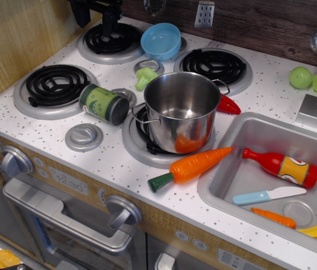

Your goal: Put broccoli in pot or pan

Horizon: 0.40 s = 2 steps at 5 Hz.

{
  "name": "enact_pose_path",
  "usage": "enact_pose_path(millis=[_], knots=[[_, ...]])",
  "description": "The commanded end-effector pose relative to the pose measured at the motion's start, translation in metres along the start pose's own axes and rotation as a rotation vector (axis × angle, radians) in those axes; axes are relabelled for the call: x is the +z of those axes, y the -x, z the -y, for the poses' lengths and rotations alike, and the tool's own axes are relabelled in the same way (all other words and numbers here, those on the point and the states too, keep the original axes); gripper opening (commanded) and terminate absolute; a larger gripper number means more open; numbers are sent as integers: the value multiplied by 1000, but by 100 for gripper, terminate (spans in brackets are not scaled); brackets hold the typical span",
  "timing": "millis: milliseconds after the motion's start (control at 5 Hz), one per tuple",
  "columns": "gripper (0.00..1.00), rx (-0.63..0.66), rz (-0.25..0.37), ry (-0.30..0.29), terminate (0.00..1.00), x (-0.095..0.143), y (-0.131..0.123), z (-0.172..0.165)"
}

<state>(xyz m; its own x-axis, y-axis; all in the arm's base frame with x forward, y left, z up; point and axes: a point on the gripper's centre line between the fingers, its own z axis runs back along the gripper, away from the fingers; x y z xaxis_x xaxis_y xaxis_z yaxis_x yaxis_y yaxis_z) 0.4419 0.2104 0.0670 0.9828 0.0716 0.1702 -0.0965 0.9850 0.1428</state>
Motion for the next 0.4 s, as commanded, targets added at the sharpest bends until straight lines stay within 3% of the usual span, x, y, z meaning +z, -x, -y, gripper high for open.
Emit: enact_pose_path(millis=[0, 200], knots=[[100, 0, 0, 0, 0, 0, 0, 0], [100, 59, -25, -38, 0, 25, 14, 25]])
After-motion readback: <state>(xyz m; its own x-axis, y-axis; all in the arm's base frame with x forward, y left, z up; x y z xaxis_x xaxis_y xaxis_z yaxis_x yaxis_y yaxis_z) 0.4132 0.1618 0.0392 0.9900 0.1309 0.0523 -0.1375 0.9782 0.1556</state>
